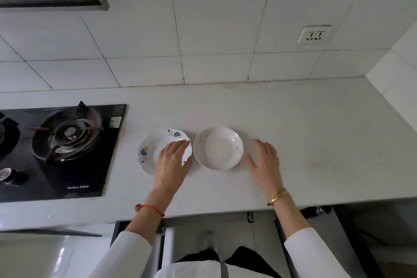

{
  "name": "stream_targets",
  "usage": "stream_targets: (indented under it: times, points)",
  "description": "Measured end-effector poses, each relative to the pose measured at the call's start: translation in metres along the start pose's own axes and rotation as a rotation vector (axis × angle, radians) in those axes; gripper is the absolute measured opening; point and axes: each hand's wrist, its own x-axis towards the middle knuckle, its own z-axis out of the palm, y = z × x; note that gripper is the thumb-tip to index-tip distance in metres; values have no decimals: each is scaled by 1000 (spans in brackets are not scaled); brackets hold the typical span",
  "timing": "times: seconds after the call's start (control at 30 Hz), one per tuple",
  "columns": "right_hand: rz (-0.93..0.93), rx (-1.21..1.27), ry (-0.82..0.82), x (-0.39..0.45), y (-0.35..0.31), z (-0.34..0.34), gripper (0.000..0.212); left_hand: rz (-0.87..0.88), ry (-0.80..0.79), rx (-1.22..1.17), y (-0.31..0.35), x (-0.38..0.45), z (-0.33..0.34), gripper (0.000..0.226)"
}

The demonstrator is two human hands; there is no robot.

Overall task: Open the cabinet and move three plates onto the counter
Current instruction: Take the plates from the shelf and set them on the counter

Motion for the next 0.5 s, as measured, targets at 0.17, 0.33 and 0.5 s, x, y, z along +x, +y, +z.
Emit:
stream_targets:
  times: [0.17,0.33,0.5]
  points:
    - [5,-43,-10,-17,10,-10,54,27,15,16,12,-14,-2,39]
    - [-16,-86,-38,-42,27,-25,54,67,54,65,34,-40,1,37]
    - [-40,-105,-59,-80,53,-46,54,67,69,96,65,-82,9,35]
